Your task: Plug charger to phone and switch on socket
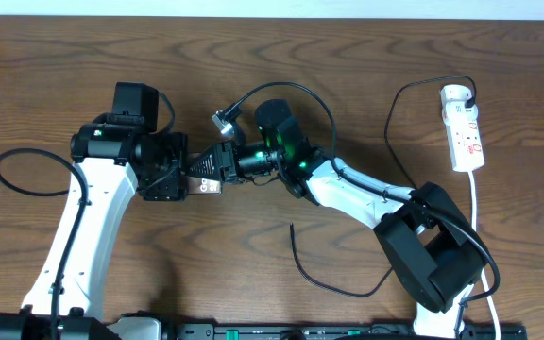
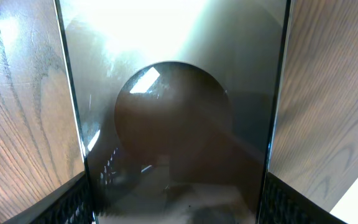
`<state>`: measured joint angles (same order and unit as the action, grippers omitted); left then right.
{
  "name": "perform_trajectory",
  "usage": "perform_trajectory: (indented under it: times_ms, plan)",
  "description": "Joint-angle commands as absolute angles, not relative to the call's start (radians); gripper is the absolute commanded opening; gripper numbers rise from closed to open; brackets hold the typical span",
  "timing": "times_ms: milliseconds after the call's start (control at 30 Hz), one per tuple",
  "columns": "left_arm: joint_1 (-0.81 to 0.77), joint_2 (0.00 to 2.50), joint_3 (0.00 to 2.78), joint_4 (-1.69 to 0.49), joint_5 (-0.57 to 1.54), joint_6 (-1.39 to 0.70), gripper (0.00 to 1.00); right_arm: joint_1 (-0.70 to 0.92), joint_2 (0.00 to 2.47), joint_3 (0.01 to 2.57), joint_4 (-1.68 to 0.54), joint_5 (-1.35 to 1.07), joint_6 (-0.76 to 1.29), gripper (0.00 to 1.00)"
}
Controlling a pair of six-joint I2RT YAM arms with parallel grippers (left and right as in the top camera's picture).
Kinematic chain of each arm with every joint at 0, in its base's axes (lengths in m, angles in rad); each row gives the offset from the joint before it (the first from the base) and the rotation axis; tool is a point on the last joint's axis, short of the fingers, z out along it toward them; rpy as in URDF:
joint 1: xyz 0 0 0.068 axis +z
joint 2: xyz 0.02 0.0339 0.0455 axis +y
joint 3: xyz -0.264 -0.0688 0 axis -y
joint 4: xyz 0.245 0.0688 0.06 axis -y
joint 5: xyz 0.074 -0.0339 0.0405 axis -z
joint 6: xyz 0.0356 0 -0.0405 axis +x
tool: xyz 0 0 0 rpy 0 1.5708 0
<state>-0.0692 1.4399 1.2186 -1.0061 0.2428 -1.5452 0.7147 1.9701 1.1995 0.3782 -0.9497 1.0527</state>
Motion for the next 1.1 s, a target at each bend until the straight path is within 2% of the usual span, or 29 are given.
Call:
perform_trajectory:
  times_ms: [0,233,533,1067]
  plan:
    - [-0.072,1.425,1.223,-1.006,0.262,-1.551,0.07,0.722,1.966,1.21,0.377,-0.944,1.038,0.46]
    - [-0.072,1.425,1.223,-1.006,0.28,-1.551,0.07,0.722,1.966,1.21,0.373,-0.944,1.034,0.38]
    - [-0.086,1.425,1.223,-1.006,0.28,-1.551,0.07,0.722,1.966,1.21,0.369,-0.941,1.031,0.34]
    - [-0.096,1.425,1.223,-1.005,0.28,-1.551,0.07,0.722,1.966,1.21,0.362,-0.941,1.031,0.2]
